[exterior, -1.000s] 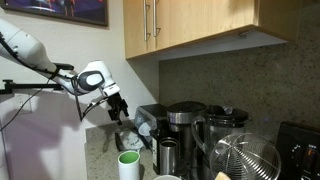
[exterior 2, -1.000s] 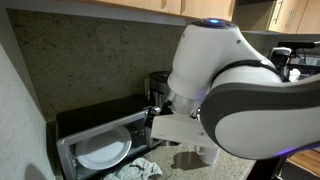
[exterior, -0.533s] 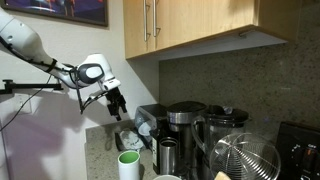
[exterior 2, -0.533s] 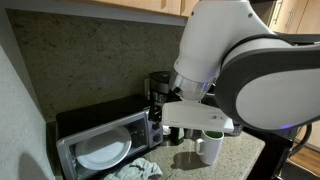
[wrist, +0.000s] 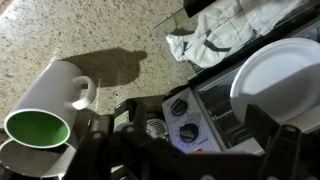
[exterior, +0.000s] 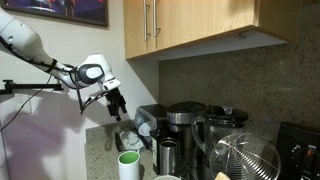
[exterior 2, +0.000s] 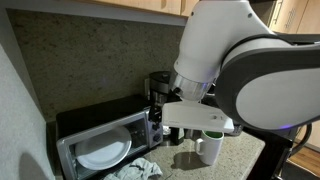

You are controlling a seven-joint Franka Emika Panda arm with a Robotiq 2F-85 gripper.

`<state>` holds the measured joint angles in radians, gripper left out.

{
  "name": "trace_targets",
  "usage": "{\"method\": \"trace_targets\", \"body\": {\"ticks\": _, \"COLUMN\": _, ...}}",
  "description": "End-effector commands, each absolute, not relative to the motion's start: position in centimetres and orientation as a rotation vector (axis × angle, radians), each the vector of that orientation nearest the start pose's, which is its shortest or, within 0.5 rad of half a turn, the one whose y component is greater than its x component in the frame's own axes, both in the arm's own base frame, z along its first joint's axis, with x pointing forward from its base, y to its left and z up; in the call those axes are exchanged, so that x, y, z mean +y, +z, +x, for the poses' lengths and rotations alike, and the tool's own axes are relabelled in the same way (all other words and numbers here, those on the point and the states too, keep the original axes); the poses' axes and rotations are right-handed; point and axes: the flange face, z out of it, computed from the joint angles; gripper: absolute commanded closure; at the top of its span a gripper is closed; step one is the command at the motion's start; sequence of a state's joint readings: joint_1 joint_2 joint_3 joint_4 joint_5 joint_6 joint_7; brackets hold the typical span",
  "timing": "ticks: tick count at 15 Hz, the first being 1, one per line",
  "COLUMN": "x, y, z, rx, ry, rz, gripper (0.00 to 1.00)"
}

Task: Remove the white plate from the top of the oven and put it inside the oven

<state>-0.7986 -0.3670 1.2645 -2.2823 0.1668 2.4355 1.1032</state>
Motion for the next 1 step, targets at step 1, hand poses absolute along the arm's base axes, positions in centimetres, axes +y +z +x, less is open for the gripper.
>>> {"method": "trace_targets", "body": {"ticks": 1, "x": 25.46, "y": 42.28, "z": 45.72, "rx": 1.077, "ry": -0.551, "rz": -2.857, "gripper": 0.0}}
